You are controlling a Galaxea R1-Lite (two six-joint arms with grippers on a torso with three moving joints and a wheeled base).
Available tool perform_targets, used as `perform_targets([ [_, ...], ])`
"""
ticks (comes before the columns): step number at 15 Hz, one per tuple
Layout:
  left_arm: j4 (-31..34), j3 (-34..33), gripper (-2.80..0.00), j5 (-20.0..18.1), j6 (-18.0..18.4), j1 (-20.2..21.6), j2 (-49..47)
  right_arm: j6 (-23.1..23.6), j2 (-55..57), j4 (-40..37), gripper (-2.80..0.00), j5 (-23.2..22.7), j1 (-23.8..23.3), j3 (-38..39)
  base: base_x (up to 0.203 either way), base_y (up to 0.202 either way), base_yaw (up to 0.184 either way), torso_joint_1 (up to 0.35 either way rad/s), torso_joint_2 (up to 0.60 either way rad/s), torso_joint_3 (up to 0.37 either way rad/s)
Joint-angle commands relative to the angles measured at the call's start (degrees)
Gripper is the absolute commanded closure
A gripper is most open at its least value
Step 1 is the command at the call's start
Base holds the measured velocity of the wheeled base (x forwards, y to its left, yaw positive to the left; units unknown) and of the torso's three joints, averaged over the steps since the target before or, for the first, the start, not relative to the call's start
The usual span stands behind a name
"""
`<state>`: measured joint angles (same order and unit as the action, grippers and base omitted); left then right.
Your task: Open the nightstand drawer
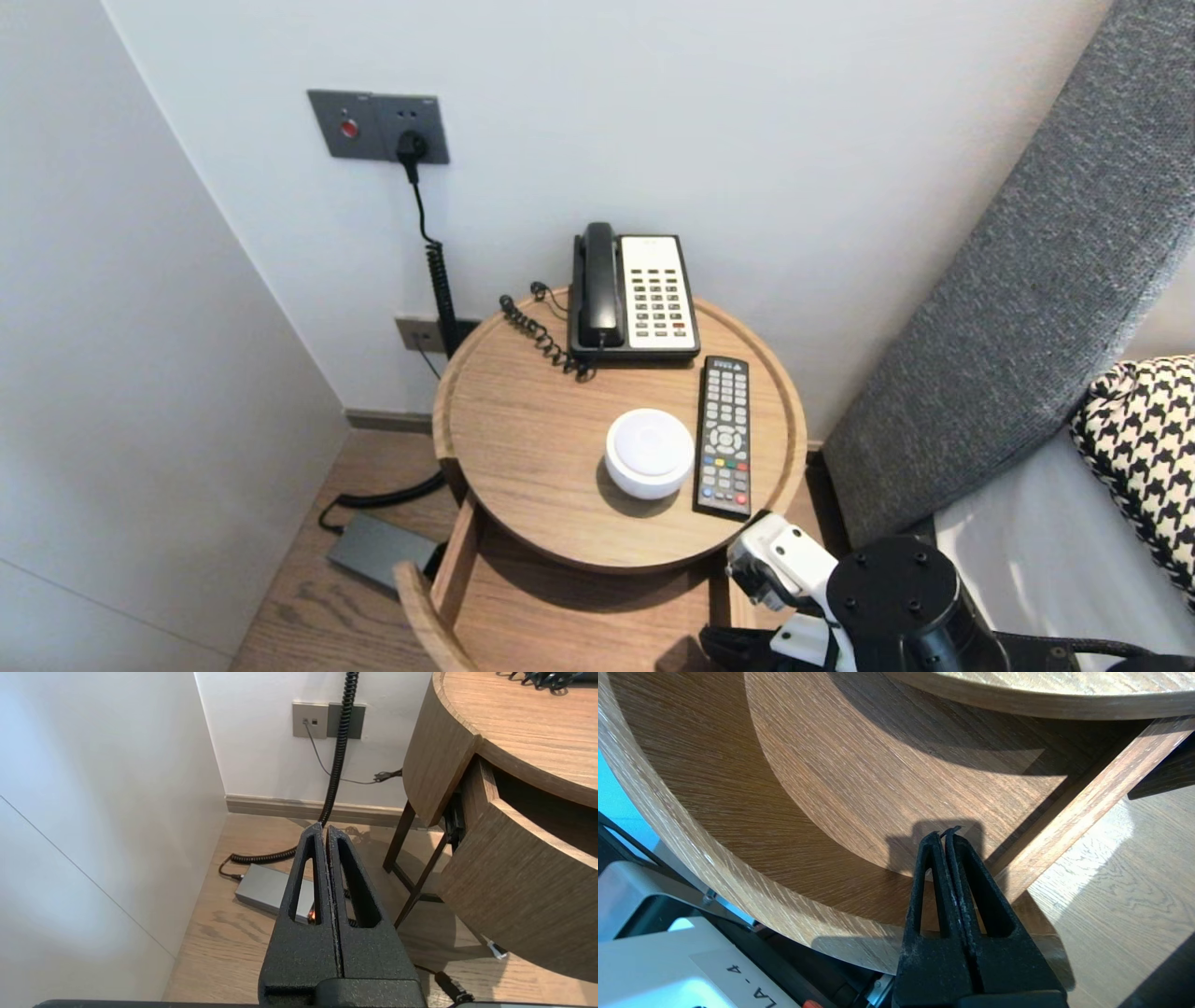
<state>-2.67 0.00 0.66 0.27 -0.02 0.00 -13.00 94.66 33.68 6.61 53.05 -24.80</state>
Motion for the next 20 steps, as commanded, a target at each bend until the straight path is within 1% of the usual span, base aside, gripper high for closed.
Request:
perform_targets([
  [1, -0.1, -0.5, 0.0, 0.0, 0.0, 0.0, 0.1, 0.1, -0.3, 0.2, 0.0, 0.0, 0.5, 0.3, 0.0, 0.0, 0.0, 0.0, 0.0, 0.0],
  [5, -0.1, -0.5, 0.0, 0.0, 0.0, -0.1, 0.1, 0.1, -1.1, 0.2, 0.0, 0.1, 3.2, 1.4, 0.0, 0.0, 0.0, 0.0, 0.0, 0.0],
  [8, -0.1, -0.5, 0.0, 0.0, 0.0, 0.0, 0.1, 0.0, -1.3, 0.2, 0.0, 0.1, 6.1, 2.4, 0.0, 0.0, 0.0, 0.0, 0.0, 0.0],
  [12, -0.1, -0.5, 0.0, 0.0, 0.0, 0.0, 0.1, 0.0, -1.3, 0.2, 0.0, 0.1, 8.5, 3.5, 0.0, 0.0, 0.0, 0.0, 0.0, 0.0],
  [20, -0.1, -0.5, 0.0, 0.0, 0.0, 0.0, 0.1, 0.1, -1.1, 0.2, 0.0, 0.1, 11.2, 5.1, 0.0, 0.0, 0.0, 0.0, 0.0, 0.0],
])
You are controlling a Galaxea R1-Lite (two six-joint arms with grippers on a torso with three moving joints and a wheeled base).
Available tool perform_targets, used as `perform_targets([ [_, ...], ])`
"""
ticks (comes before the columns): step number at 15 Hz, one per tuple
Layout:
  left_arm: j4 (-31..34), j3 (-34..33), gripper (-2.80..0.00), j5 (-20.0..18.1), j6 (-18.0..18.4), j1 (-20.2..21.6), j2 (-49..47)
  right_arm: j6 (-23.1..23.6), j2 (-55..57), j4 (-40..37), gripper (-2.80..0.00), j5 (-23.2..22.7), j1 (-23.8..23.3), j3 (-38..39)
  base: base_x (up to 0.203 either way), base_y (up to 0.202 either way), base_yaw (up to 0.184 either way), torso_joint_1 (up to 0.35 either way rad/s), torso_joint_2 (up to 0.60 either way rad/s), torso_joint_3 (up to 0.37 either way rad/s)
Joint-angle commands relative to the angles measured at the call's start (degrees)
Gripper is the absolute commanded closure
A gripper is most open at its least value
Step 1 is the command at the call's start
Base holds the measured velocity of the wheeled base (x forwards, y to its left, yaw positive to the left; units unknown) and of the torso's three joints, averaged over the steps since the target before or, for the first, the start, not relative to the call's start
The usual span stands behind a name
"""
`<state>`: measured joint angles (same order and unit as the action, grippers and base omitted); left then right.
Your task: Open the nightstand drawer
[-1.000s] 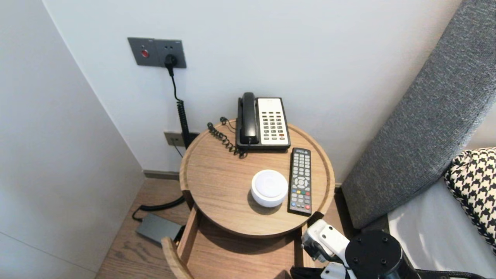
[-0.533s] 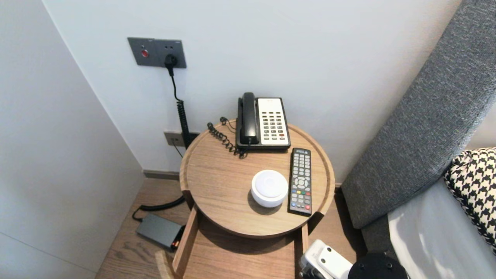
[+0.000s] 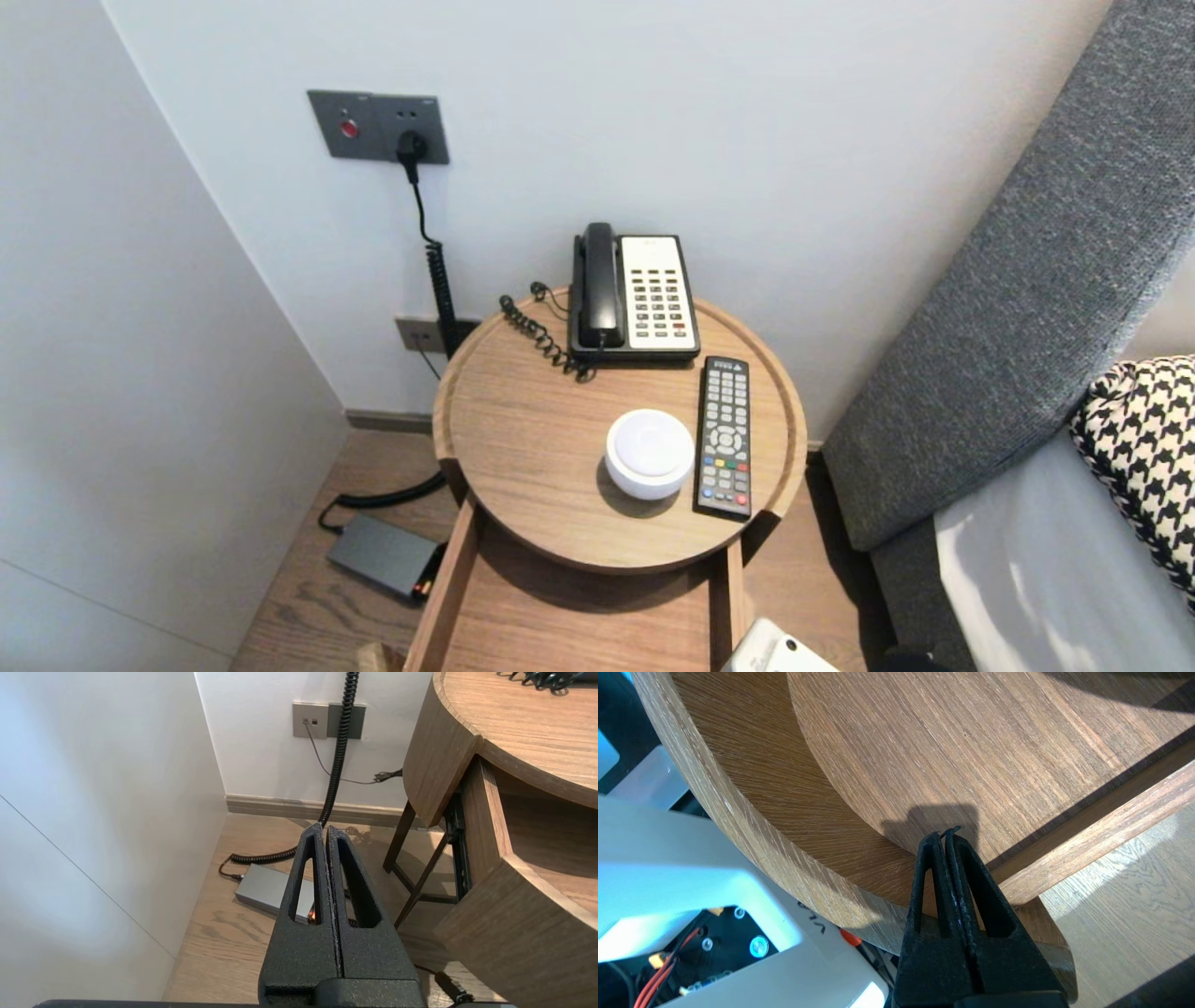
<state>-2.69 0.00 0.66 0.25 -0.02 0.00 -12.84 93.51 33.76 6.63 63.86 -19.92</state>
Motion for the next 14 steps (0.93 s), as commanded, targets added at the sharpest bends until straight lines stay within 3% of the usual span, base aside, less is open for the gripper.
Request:
perform_targets([
  [1, 0.0, -0.5, 0.0, 0.0, 0.0, 0.0, 0.1, 0.0, 0.1, 0.2, 0.0, 0.0, 0.5, 0.4, 0.0, 0.0, 0.0, 0.0, 0.0, 0.0],
  [11, 0.0, -0.5, 0.0, 0.0, 0.0, 0.0, 0.1, -0.3, 0.1, 0.3, 0.0, 0.3, 0.7, 0.2, 0.0, 0.0, 0.0, 0.0, 0.0, 0.0],
  [14, 0.0, -0.5, 0.0, 0.0, 0.0, -0.1, 0.1, -0.6, -0.8, 0.3, 0.0, 0.4, -2.3, -1.1, 0.0, 0.0, 0.0, 0.0, 0.0, 0.0],
])
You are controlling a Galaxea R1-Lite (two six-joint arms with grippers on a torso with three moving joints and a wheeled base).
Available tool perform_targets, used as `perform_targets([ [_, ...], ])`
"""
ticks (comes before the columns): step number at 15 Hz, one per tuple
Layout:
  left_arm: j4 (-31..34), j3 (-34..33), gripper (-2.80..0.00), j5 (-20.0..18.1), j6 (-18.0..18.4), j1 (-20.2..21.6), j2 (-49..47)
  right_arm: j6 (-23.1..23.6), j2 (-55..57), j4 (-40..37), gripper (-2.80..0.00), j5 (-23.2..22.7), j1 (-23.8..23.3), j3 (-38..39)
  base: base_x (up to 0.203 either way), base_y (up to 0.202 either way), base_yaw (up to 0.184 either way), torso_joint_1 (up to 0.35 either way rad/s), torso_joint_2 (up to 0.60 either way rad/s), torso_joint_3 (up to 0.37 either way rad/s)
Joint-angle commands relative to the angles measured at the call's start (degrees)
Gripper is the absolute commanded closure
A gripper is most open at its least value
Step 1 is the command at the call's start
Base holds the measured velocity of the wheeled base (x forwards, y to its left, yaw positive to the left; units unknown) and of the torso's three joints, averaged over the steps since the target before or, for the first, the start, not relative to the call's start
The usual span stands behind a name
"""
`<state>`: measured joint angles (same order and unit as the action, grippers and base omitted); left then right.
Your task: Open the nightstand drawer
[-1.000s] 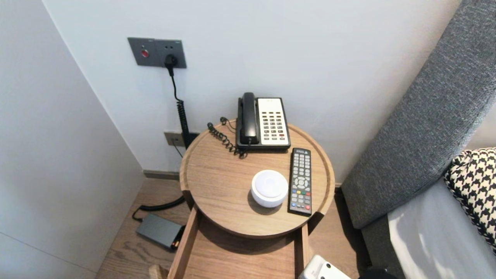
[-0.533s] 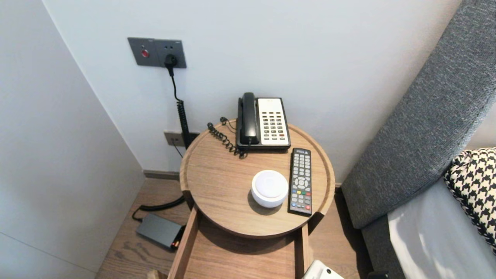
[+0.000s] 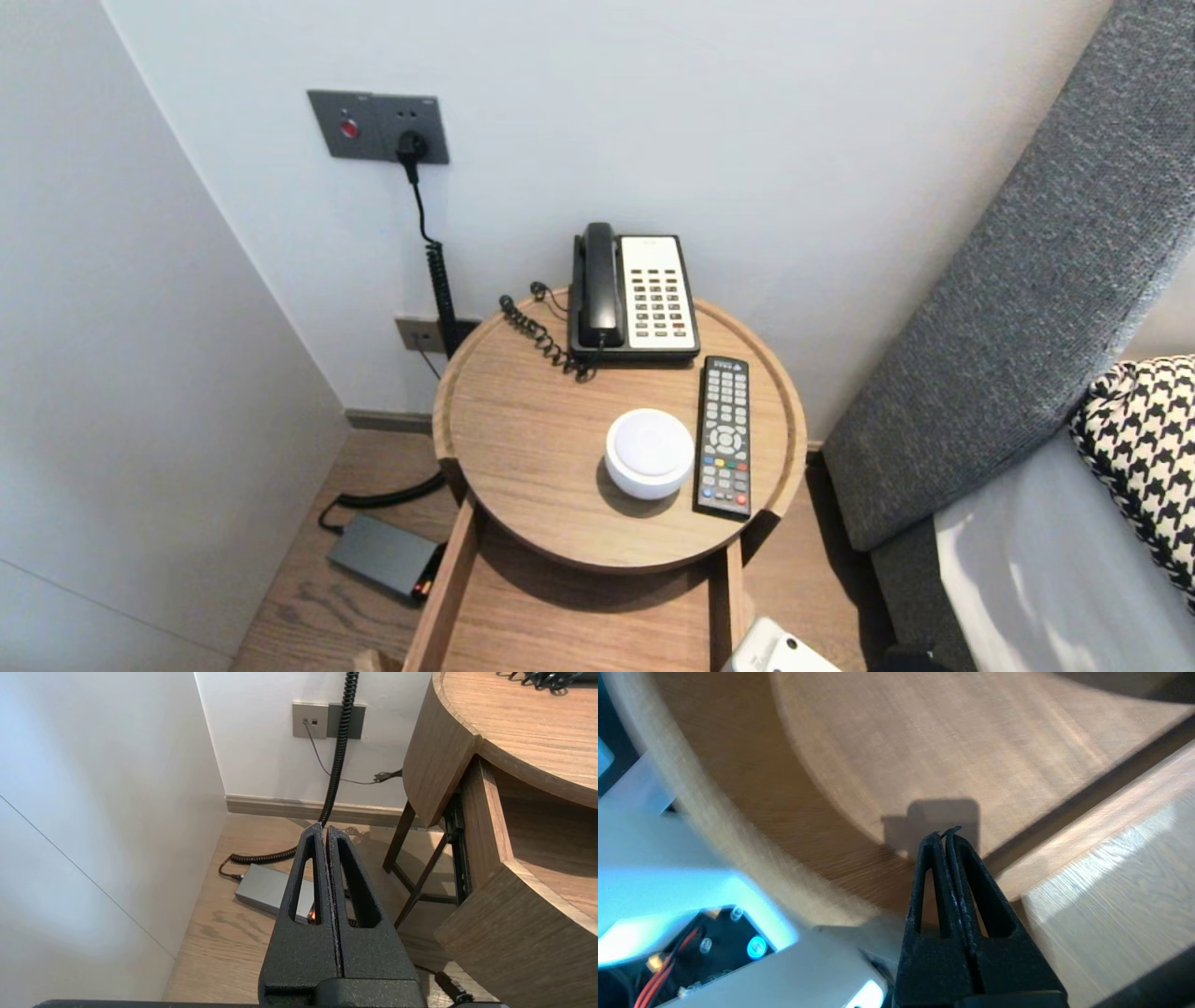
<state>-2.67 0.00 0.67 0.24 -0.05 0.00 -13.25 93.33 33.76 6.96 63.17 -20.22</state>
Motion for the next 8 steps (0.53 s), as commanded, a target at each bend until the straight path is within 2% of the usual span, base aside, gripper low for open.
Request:
perform_targets([
  [1, -0.1, -0.5, 0.0, 0.0, 0.0, 0.0, 0.1, -0.2, -0.9, 0.2, 0.0, 0.1, -2.9, -1.7, 0.0, 0.0, 0.0, 0.0, 0.0, 0.0],
  [4, -0.1, -0.5, 0.0, 0.0, 0.0, 0.0, 0.1, -1.5, -1.7, 0.2, 0.0, 0.0, -6.1, -3.8, 0.0, 0.0, 0.0, 0.0, 0.0, 0.0],
  [8, -0.1, -0.5, 0.0, 0.0, 0.0, 0.0, 0.1, -6.5, -4.8, 0.1, 0.0, 0.0, -10.2, -9.0, 0.0, 0.0, 0.0, 0.0, 0.0, 0.0],
])
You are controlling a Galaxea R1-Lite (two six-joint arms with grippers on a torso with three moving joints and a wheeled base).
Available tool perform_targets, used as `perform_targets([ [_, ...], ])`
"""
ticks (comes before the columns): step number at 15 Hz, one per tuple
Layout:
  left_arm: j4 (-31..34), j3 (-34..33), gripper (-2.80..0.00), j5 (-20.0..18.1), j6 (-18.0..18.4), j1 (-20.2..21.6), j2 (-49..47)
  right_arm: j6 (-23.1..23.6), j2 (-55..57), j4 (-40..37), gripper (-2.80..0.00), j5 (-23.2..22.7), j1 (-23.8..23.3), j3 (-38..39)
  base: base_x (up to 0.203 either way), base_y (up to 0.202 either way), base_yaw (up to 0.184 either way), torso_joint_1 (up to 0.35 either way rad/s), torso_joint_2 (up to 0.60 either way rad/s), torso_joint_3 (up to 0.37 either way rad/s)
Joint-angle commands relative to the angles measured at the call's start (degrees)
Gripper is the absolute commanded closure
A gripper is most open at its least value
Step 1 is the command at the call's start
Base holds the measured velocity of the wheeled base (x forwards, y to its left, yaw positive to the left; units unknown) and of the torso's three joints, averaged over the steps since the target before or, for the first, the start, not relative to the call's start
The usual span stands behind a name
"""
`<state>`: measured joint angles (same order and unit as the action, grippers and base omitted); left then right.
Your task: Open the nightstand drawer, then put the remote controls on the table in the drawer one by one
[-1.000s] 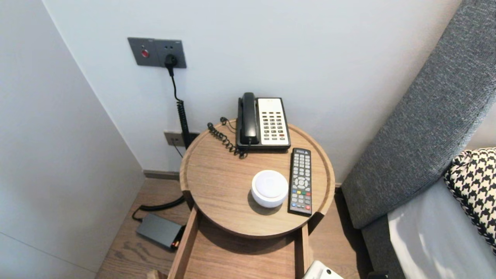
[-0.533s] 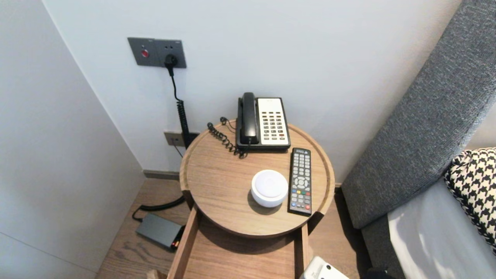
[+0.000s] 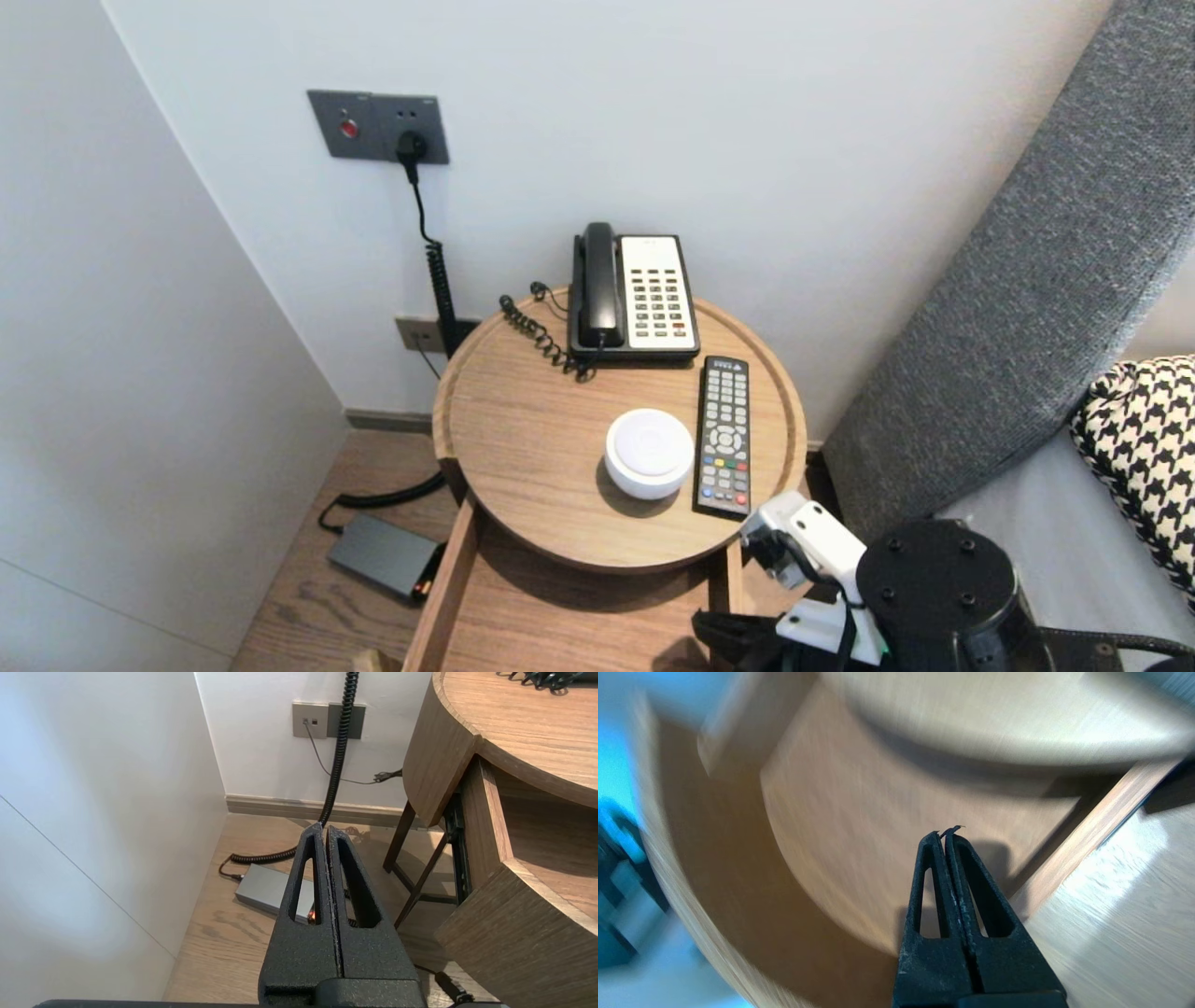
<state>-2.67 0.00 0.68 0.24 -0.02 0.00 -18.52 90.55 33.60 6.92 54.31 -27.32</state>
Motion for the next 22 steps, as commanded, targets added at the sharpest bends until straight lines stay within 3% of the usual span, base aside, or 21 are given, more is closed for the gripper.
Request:
perform_targets([
  [1, -0.1, -0.5, 0.0, 0.0, 0.0, 0.0, 0.1, -2.5, -3.6, 0.2, 0.0, 0.1, -1.7, -3.0, 0.0, 0.0, 0.0, 0.0, 0.0, 0.0],
  [5, -0.1, -0.5, 0.0, 0.0, 0.0, -0.1, 0.1, -4.2, -7.9, 0.2, 0.0, 1.8, -3.6, -7.5, 0.0, 0.0, 0.0, 0.0, 0.0, 0.0],
  [7, -0.1, -0.5, 0.0, 0.0, 0.0, 0.0, 0.1, -5.4, -8.9, -3.6, 0.0, 3.9, -3.7, -11.2, 0.0, 0.0, 0.0, 0.0, 0.0, 0.0],
  [9, -0.1, -0.5, 0.0, 0.0, 0.0, 0.0, 0.1, -9.0, -11.0, -16.2, 0.0, 5.7, -4.1, -21.7, 0.0, 0.0, 0.0, 0.0, 0.0, 0.0],
  [11, -0.1, -0.5, 0.0, 0.0, 0.0, -0.1, 0.1, -11.6, -11.7, -22.6, 0.0, 6.2, -6.0, -27.9, 0.0, 0.0, 0.0, 0.0, 0.0, 0.0],
  [15, -0.1, -0.5, 0.0, 0.0, 0.0, -0.1, 0.1, -9.2, -7.1, -29.6, 0.0, 4.5, -6.5, -40.6, 0.0, 0.0, 0.0, 0.0, 0.0, 0.0],
  [22, -0.1, -0.5, 0.0, 0.0, 0.0, 0.0, 0.1, -4.1, 8.3, -63.3, 0.0, -3.2, -8.5, -75.1, 0.0, 0.0, 0.0, 0.0, 0.0, 0.0],
])
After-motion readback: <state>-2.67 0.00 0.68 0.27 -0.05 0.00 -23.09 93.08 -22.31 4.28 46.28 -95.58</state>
